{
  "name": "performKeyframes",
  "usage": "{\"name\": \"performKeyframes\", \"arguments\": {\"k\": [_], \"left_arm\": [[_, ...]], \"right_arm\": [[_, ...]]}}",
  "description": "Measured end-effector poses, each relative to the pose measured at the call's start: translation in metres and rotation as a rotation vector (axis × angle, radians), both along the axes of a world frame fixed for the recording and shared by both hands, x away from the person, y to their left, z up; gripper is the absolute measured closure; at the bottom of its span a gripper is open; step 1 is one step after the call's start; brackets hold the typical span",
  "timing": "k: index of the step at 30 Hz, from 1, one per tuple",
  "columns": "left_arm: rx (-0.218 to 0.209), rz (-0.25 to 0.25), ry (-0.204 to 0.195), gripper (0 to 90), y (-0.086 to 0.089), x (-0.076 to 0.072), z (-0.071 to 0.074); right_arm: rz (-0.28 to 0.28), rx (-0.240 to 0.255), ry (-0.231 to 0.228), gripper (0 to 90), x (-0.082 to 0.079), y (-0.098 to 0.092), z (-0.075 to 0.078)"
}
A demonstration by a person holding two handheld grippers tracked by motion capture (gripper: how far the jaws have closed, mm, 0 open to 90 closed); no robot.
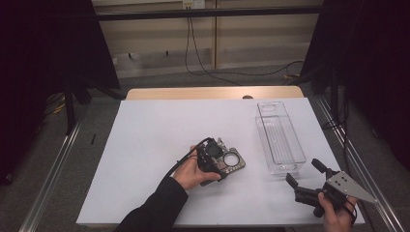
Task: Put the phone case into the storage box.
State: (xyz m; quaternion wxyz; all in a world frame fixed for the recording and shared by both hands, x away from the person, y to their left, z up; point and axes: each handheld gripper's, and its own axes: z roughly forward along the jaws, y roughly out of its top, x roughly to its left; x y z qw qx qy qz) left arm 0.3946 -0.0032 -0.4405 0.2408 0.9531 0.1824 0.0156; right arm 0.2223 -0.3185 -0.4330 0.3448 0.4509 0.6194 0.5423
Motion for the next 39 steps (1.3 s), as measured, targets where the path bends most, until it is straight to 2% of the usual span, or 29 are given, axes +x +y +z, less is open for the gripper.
{"name": "performKeyframes", "arguments": {"k": [8, 9, 13, 15, 18, 21, 28, 30, 39], "left_arm": [[-0.027, 0.008, 0.004, 12.4, 0.004, 0.0, 0.0], [-0.022, -0.004, -0.001, 12.4, 0.005, 0.0, 0.0], [-0.037, 0.003, -0.019, 12.4, 0.009, 0.0, 0.001], [-0.061, 0.018, -0.015, 12.4, 0.012, 0.001, 0.002], [-0.099, 0.028, -0.034, 12.4, 0.016, 0.002, 0.006], [-0.156, 0.048, -0.048, 12.4, 0.02, 0.002, 0.01], [-0.191, 0.055, -0.088, 12.4, 0.026, 0.002, 0.014], [-0.222, 0.068, -0.108, 12.3, 0.027, 0.001, 0.015], [-0.283, 0.072, -0.151, 12.4, 0.035, 0.002, 0.024]], "right_arm": [[-0.001, 0.001, 0.0, 0.0, 0.0, 0.0, 0.0], [-0.001, 0.001, 0.0, 0.0, 0.0, 0.0, 0.0], [0.0, 0.0, 0.0, 0.0, 0.0, 0.0, 0.0], [-0.001, 0.0, 0.0, 0.0, 0.0, 0.0, 0.0], [-0.001, 0.0, -0.001, 0.0, 0.0, 0.0, 0.0], [-0.001, 0.0, 0.0, 0.0, 0.0, 0.0, 0.0], [-0.001, 0.0, 0.0, 0.0, 0.0, 0.0, 0.0], [-0.001, -0.001, -0.001, 0.0, 0.0, 0.0, 0.0], [-0.001, 0.0, 0.0, 0.0, 0.0, 0.0, 0.0]]}}
